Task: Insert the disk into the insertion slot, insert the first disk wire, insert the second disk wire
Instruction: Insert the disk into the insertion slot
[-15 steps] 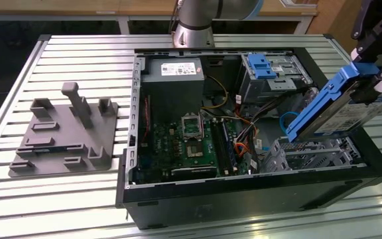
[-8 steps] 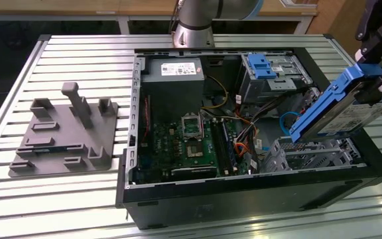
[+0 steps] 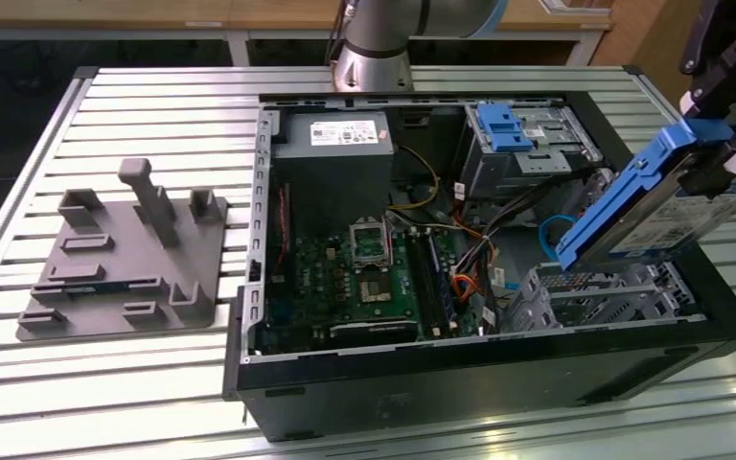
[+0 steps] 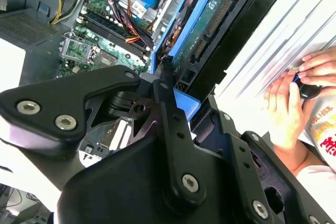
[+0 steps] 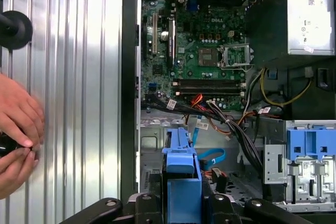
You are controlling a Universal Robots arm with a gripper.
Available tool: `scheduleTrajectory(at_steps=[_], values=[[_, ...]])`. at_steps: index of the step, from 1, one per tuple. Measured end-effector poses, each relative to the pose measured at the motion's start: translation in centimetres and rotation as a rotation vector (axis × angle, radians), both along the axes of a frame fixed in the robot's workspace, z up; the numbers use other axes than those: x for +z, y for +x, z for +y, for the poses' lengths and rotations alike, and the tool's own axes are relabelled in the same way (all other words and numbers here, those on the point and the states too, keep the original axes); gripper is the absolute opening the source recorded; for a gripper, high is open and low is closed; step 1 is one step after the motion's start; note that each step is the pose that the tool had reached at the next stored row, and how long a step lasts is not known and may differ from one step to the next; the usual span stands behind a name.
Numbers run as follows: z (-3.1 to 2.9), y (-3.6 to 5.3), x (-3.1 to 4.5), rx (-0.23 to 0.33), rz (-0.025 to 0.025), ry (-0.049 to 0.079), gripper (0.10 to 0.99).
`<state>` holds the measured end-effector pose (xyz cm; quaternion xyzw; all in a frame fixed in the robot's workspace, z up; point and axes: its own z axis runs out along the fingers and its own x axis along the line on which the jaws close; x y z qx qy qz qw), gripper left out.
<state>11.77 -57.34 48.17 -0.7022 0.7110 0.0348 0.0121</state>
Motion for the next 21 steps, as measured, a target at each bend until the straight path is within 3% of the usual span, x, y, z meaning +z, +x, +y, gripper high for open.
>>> scheduleTrajectory(at_steps=[6,21], values=[[0.64,-0.01,-0.18,0.0,0.0,-0.001,0.365],[0.82,0.09,-0.68,0.002,0.0002,-0.002,0.365]])
